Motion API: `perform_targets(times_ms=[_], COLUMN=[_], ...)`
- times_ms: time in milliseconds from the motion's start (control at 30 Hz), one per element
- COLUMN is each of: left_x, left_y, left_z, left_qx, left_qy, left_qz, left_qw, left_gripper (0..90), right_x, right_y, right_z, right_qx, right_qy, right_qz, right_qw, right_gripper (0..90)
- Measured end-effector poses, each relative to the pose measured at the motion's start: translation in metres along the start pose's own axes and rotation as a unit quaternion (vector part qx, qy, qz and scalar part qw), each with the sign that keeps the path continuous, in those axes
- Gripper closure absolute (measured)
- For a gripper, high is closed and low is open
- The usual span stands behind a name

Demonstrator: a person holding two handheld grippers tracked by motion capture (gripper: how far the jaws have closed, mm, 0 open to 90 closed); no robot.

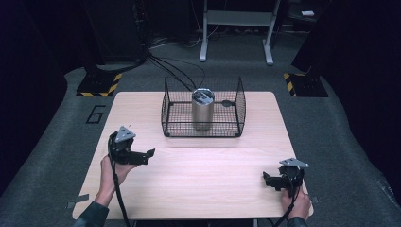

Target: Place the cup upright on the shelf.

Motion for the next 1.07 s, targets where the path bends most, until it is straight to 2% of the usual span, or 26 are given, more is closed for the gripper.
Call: perform_targets(times_ms=[200, 367, 500, 633, 767, 833, 867, 900, 933, 1000, 1067], left_x=[0.009, 0.016, 0.024, 0.030, 0.037, 0.040, 0.039, 0.040, 0.039, 0.040, 0.040], left_y=[-0.047, -0.083, -0.106, -0.121, -0.128, -0.130, -0.130, -0.130, -0.130, -0.131, -0.132], left_z=[-0.022, -0.038, -0.048, -0.054, -0.055, -0.056, -0.056, -0.057, -0.056, -0.057, -0.056], left_qx=[-0.023, -0.048, -0.064, -0.061, -0.052, -0.053, -0.052, -0.057, -0.061, -0.056, -0.054], left_qy=[0.032, 0.049, 0.063, 0.072, 0.066, 0.071, 0.070, 0.071, 0.072, 0.084, 0.089], left_qz=[-0.034, -0.063, -0.075, -0.096, -0.104, -0.094, -0.093, -0.088, -0.084, -0.068, -0.068], left_qw=[0.9986, 0.9957, 0.9931, 0.9909, 0.9911, 0.9916, 0.9918, 0.9920, 0.9920, 0.9926, 0.9922], left_gripper=[0.1, 0.1, 0.0, 0.0, 0.0, 0.0, 0.0, 0.0, 0.0, 0.0, 0.0], right_x=[0.000, 0.000, 0.000, 0.001, 0.001, 0.001, 0.001, 0.000, 0.001, 0.001, 0.000], right_y=[0.000, 0.000, 0.001, 0.000, 0.001, 0.001, 0.001, 0.000, 0.001, 0.001, 0.000], right_z=[0.000, 0.000, 0.000, -0.001, -0.001, -0.001, -0.001, 0.000, -0.001, -0.001, -0.001], right_qx=[-0.002, -0.002, -0.003, -0.002, 0.003, 0.000, 0.006, -0.002, 0.003, 0.003, 0.000], right_qy=[0.000, 0.000, 0.000, 0.000, 0.000, 0.000, -0.001, 0.001, 0.000, 0.000, 0.000], right_qz=[0.000, 0.000, 0.002, 0.001, 0.002, 0.002, 0.004, 0.000, 0.001, 0.002, 0.000], right_qw=[1.0000, 1.0000, 1.0000, 1.0000, 1.0000, 1.0000, 1.0000, 1.0000, 1.0000, 1.0000, 1.0000], right_gripper=[0.0, 0.0, 0.0, 0.0, 0.0, 0.0, 0.0, 0.0, 0.0, 0.0, 0.0])
Point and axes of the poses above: each handheld gripper's, and its own axes: x roughly forward along the jaws, y roughly out of its top, z roughly to its right, the point moved 9 cm from there along x, roughly forward along the jaws, and after that the axes turned 15 degrees about y, right-handed, at the moved point
